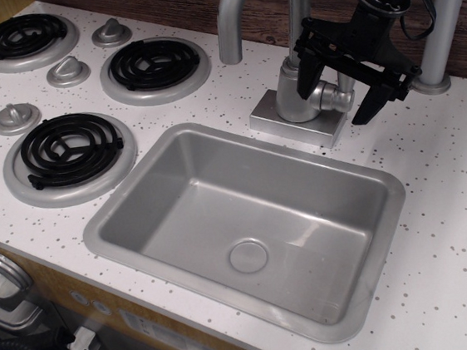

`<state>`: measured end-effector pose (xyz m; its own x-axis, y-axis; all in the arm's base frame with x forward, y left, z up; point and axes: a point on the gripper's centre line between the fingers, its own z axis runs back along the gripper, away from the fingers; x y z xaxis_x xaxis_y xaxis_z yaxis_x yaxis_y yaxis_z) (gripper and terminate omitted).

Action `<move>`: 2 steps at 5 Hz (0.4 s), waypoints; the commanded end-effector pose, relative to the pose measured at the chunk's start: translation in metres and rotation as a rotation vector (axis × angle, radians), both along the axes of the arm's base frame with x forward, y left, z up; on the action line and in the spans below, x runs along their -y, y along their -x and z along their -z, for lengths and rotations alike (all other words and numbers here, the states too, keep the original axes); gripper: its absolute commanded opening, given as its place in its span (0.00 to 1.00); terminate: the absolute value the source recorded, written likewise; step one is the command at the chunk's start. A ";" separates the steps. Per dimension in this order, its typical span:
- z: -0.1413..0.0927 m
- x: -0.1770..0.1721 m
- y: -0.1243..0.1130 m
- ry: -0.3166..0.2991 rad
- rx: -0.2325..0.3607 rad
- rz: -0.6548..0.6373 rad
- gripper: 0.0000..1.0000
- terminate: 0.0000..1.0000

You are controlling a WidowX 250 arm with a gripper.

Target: Lever vertical to front

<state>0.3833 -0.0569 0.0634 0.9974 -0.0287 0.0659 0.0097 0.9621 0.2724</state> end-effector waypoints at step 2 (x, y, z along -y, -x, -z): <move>-0.007 0.001 -0.010 -0.049 0.116 0.003 1.00 0.00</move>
